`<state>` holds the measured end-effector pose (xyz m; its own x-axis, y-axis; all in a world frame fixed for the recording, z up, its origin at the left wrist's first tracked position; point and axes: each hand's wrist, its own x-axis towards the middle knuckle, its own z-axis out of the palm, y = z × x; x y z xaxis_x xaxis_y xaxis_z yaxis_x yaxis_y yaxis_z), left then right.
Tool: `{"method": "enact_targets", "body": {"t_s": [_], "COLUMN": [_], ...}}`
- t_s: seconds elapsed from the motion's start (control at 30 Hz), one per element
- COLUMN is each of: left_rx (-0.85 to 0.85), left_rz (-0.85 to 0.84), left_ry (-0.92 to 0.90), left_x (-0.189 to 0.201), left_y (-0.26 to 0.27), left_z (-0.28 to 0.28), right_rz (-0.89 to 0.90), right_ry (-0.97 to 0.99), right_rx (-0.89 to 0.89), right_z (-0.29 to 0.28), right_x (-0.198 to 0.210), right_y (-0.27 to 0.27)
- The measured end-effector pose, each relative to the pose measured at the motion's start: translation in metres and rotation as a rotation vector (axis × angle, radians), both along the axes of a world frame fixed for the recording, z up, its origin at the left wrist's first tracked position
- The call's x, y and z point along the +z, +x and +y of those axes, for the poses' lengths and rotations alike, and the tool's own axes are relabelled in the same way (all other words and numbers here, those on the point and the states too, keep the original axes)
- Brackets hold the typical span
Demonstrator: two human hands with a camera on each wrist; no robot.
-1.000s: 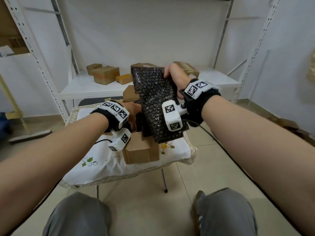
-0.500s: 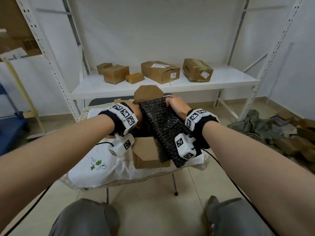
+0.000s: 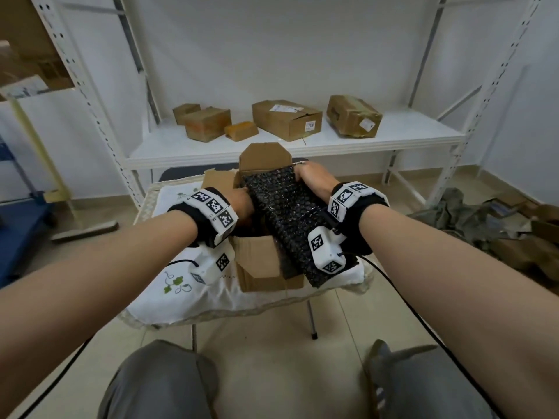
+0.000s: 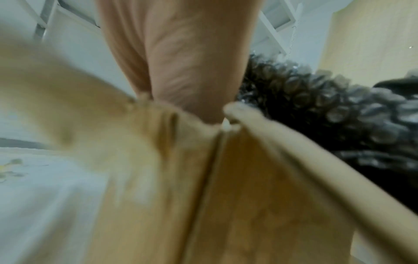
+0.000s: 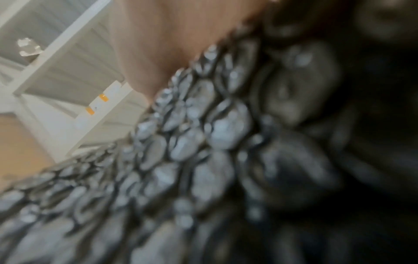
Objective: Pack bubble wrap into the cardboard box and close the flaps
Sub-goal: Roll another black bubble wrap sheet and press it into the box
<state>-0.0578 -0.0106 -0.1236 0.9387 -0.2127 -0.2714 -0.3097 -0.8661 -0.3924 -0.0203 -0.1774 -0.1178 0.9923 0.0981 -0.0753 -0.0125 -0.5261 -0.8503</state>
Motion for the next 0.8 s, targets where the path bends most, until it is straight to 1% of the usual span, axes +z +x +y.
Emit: {"method": "enact_targets", "body": {"t_s": [0.07, 0.13, 0.2, 0.3, 0.33, 0.4, 0.47, 0.53, 0.57, 0.6, 0.63, 0.67, 0.73, 0.77, 0.8], "left_rx": [-0.093, -0.195, -0.172, -0.134, -0.126, -0.113, -0.075, 0.005, 0.062, 0.150, 0.190, 0.214, 0.214, 0.187, 0.182], "left_rz": [-0.064, -0.092, -0.031, -0.020, -0.031, -0.126, -0.168, -0.162, -0.128, -0.104, -0.095, -0.068, 0.035, 0.073, 0.099], "left_ry": [-0.008, -0.055, -0.158, -0.274, -0.290, -0.298, -0.368, -0.475, -0.567, -0.721, -0.822, -0.873, -0.817, -0.816, -0.867], "left_x": [-0.004, -0.005, -0.005, 0.000, 0.000, 0.000, 0.002, -0.003, -0.002, -0.003, -0.003, -0.002, -0.002, 0.000, 0.001], "left_y": [-0.002, -0.005, -0.006, -0.011, -0.009, -0.011, -0.012, -0.009, -0.009, -0.007, -0.007, -0.008, -0.004, -0.005, -0.003], "left_z": [0.003, 0.008, 0.009, 0.012, 0.013, 0.015, 0.017, 0.025, 0.031, 0.039, 0.043, 0.046, 0.052, 0.051, 0.053], "right_rz": [0.036, 0.062, 0.063, 0.045, 0.023, -0.029, -0.091, -0.122, -0.101, -0.085, -0.068, -0.060, -0.062, -0.056, -0.057], "right_ry": [0.094, 0.265, 0.425, 0.639, 0.686, 0.798, 0.851, 0.883, 0.908, 0.928, 0.929, 0.927, 0.900, 0.877, 0.849], "right_rx": [-0.117, -0.189, -0.199, -0.229, -0.245, -0.271, -0.298, -0.276, -0.246, -0.218, -0.188, -0.156, -0.122, -0.116, -0.122], "right_z": [-0.006, -0.013, -0.023, -0.043, -0.046, -0.044, -0.031, -0.014, -0.003, 0.003, 0.005, 0.006, 0.003, 0.002, 0.000], "right_x": [0.004, 0.007, 0.003, -0.012, -0.009, 0.003, 0.029, 0.045, 0.053, 0.054, 0.050, 0.045, 0.037, 0.033, 0.028], "right_y": [0.002, 0.007, 0.027, 0.085, 0.095, 0.103, 0.070, 0.031, 0.007, -0.001, -0.003, -0.002, 0.004, 0.006, 0.009]}}
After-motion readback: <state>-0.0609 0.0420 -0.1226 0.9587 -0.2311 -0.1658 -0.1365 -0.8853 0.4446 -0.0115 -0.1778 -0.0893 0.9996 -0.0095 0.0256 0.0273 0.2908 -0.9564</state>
